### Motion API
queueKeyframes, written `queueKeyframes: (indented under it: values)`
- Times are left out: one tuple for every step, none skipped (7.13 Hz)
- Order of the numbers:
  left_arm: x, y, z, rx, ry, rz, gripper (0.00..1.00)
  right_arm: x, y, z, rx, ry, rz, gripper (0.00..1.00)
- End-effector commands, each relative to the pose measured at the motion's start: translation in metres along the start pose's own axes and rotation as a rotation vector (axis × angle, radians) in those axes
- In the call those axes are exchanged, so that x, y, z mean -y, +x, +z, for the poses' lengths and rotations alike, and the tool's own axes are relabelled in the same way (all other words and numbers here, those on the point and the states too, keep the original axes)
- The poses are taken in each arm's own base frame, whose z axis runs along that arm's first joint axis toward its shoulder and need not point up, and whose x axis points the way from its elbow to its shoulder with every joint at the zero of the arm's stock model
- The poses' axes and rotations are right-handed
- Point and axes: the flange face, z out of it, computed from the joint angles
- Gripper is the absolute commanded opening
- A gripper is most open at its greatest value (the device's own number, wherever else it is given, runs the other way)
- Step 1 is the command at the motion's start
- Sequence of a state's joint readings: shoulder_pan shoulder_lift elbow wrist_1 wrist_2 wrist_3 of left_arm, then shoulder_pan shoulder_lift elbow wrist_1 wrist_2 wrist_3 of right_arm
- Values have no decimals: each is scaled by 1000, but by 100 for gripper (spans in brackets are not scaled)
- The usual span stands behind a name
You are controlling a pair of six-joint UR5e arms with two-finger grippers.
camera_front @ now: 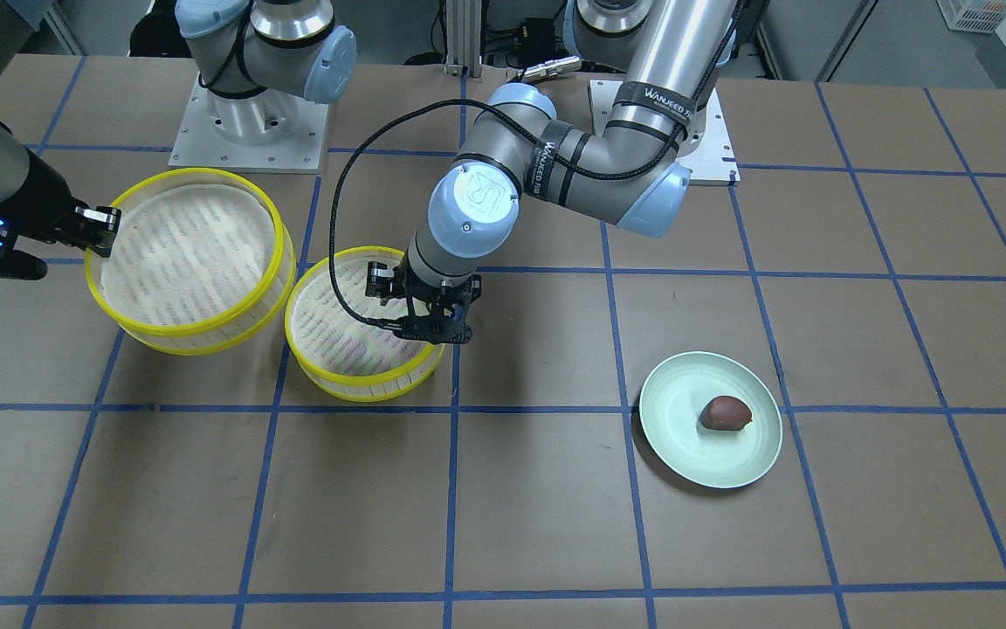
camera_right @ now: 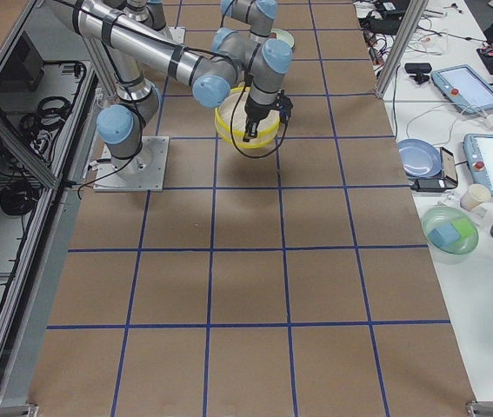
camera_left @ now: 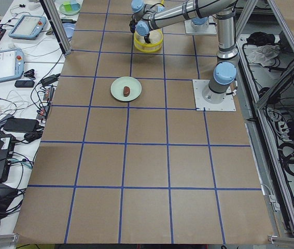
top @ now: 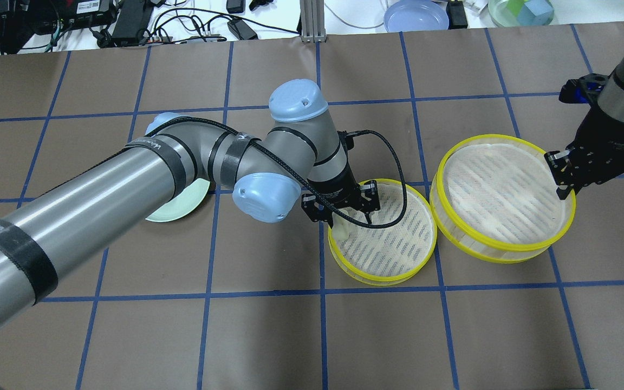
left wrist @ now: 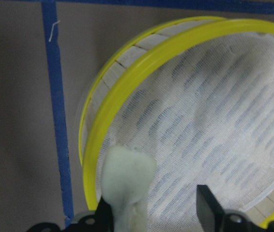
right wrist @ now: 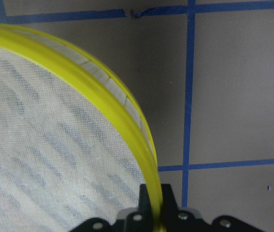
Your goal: Stack buns with steamer
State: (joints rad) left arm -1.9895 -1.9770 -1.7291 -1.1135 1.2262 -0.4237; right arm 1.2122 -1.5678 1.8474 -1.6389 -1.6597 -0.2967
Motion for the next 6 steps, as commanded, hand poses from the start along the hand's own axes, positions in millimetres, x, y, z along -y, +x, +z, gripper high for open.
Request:
queueKeyframes:
  values:
    - [0, 1, -2, -3, 5, -5, 100, -3, -8, 14, 2, -17, 18, 0]
    - [1, 1, -1, -3, 2, -32, 100, -3, -10, 21, -1, -10, 23, 0]
    - [-1, 3, -9, -12, 18, -39, 100, -3, -10, 22, 0, -12, 31, 0]
    - [-3, 5, -9, -17, 16, -59, 100, -3, -10, 22, 0, -12, 43, 0]
    - [-5, 9, -6, -19, 13, -106, 99, -3, -11, 22, 1, -11, 49, 0]
    - [-6, 12, -22, -31, 50, -88, 98, -3, -23, 22, -7, -11, 36, 0]
